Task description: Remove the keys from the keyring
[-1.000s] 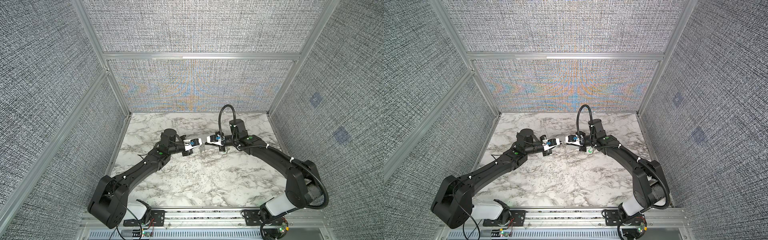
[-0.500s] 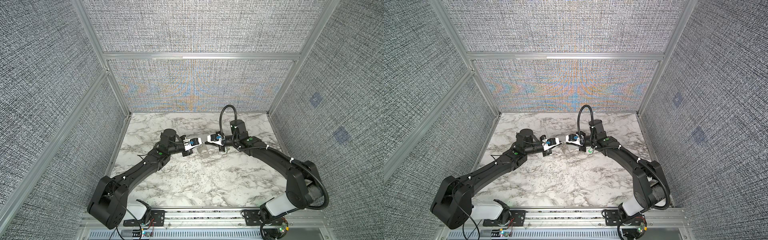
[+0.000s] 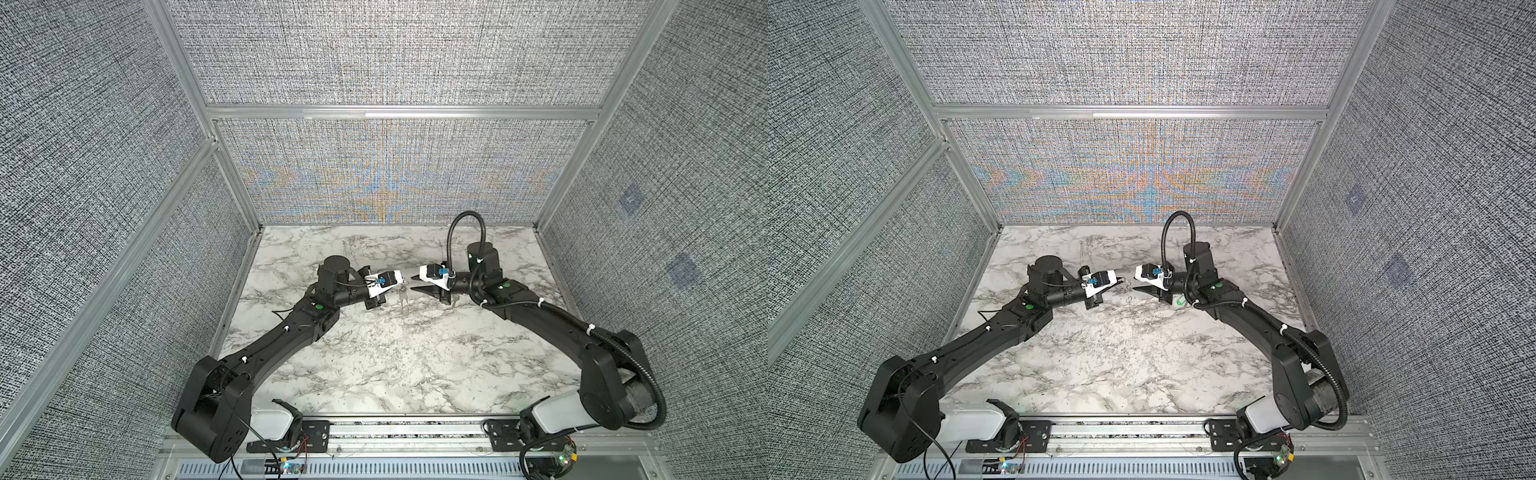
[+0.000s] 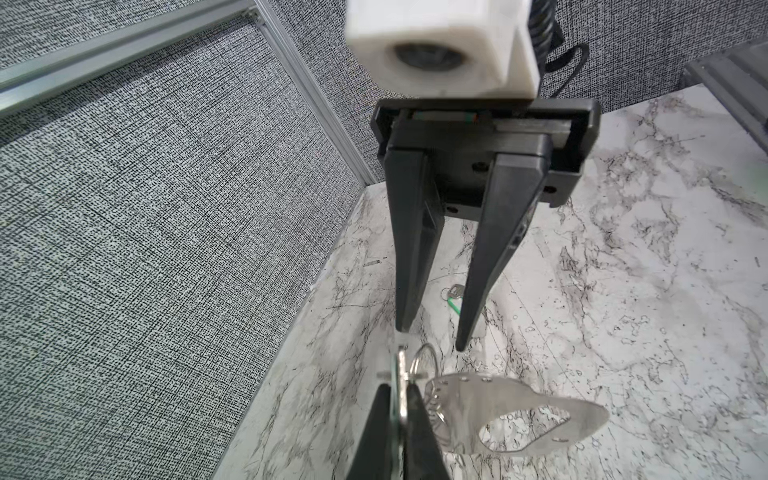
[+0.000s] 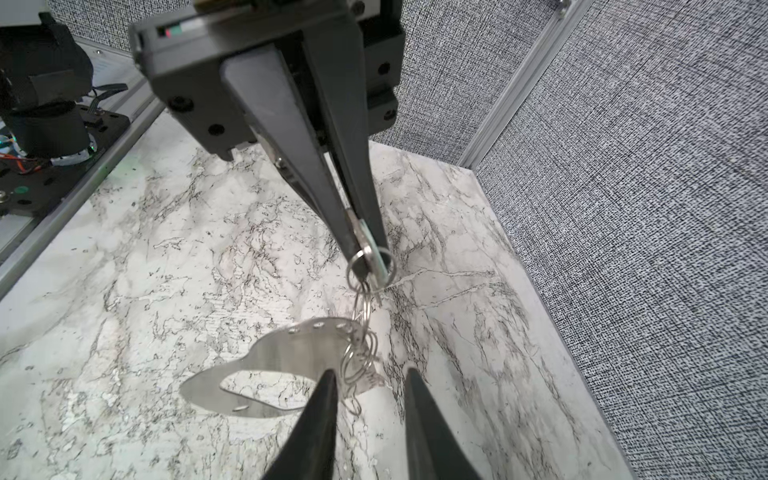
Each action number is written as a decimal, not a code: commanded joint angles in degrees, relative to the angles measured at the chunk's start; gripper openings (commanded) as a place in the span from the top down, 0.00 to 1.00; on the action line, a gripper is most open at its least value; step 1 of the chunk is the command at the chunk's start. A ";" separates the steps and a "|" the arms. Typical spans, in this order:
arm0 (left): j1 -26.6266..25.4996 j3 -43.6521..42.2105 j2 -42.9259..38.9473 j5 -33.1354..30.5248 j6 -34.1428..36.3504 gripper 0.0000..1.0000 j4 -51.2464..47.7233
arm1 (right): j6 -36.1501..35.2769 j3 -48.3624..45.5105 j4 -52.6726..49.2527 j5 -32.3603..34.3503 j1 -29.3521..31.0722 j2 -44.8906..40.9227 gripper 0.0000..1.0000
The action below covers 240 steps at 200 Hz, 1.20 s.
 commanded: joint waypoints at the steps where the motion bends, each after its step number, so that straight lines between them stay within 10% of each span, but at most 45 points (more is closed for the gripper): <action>1: -0.02 0.57 -0.48 -0.12 -0.66 1.00 1.11 | 4.47 -0.04 3.87 -2.12 0.03 -0.81 0.71; 240: -0.02 0.53 -0.46 1.76 1.28 1.00 -0.48 | 9.02 7.60 -9.72 -6.20 1.62 4.49 0.88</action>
